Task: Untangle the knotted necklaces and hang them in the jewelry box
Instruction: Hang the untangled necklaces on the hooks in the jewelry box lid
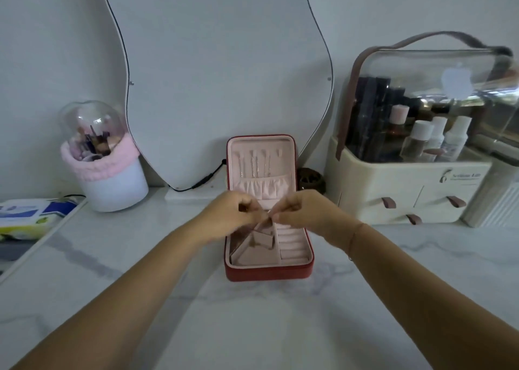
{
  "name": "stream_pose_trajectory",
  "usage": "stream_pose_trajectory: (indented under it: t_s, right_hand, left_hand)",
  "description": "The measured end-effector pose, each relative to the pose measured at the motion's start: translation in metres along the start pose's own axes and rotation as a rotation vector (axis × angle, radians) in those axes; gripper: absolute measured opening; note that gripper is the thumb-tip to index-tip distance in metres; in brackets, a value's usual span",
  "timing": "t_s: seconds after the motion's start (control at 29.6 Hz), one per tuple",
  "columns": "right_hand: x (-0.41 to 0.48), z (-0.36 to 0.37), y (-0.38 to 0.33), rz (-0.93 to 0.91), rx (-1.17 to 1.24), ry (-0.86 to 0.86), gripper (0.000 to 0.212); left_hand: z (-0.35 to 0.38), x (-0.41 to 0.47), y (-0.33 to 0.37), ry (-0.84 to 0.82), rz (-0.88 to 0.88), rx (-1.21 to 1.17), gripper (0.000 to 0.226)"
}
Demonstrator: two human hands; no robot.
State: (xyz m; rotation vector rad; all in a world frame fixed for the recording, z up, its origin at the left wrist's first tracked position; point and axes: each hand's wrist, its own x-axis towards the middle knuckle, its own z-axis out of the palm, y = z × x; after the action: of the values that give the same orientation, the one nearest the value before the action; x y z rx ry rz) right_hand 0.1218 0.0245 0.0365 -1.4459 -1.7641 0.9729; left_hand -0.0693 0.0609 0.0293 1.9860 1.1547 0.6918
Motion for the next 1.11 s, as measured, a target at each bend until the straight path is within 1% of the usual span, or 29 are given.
stream_pose_trajectory:
  t_s: [0.03, 0.1, 0.14, 0.2, 0.24, 0.27, 0.37, 0.44, 0.57, 0.74, 0.88, 1.11]
  right_hand:
    - [-0.001, 0.006, 0.005, -0.014, -0.026, 0.008, 0.016]
    - [0.0, 0.016, 0.013, -0.069, -0.087, 0.066, 0.029]
    - [0.001, 0.02, 0.016, -0.088, -0.119, 0.094, 0.029]
    - [0.004, 0.029, 0.016, -0.114, -0.179, 0.117, 0.01]
    - [0.005, 0.034, 0.015, -0.132, -0.216, 0.127, 0.007]
    - [0.008, 0.038, 0.014, -0.151, -0.267, 0.133, 0.012]
    - [0.017, 0.047, 0.011, -0.205, -0.444, 0.069, 0.028]
    - [0.022, 0.048, 0.01, -0.23, -0.48, 0.011, 0.03]
    - [0.029, 0.045, 0.015, -0.311, -0.494, -0.043, 0.02]
    - [0.034, 0.043, 0.021, -0.313, -0.338, -0.052, 0.015]
    - [0.034, 0.041, 0.023, -0.295, -0.262, -0.07, 0.012]
    - [0.035, 0.041, 0.021, -0.27, -0.299, -0.084, 0.008]
  left_hand:
    - [0.003, -0.003, -0.009, -0.016, 0.011, 0.063, 0.008]
    - [0.005, -0.007, -0.024, 0.022, 0.048, 0.105, 0.015]
    - [0.006, -0.009, -0.03, 0.063, 0.063, 0.068, 0.015]
    - [0.007, -0.012, -0.04, 0.162, 0.072, -0.031, 0.012]
    - [0.008, -0.013, -0.044, 0.205, 0.074, -0.059, 0.012]
    - [0.009, -0.013, -0.047, 0.24, 0.075, -0.077, 0.014]
    - [0.012, -0.014, -0.05, 0.294, 0.068, -0.165, 0.015]
    - [0.011, -0.015, -0.049, 0.316, 0.053, -0.272, 0.017]
    - [0.01, -0.016, -0.047, 0.317, 0.031, -0.398, 0.021]
    - [0.009, -0.015, -0.046, 0.304, 0.027, -0.436, 0.023]
    - [0.008, -0.015, -0.047, 0.283, 0.03, -0.416, 0.023]
    - [0.009, -0.015, -0.053, 0.25, 0.033, -0.318, 0.025]
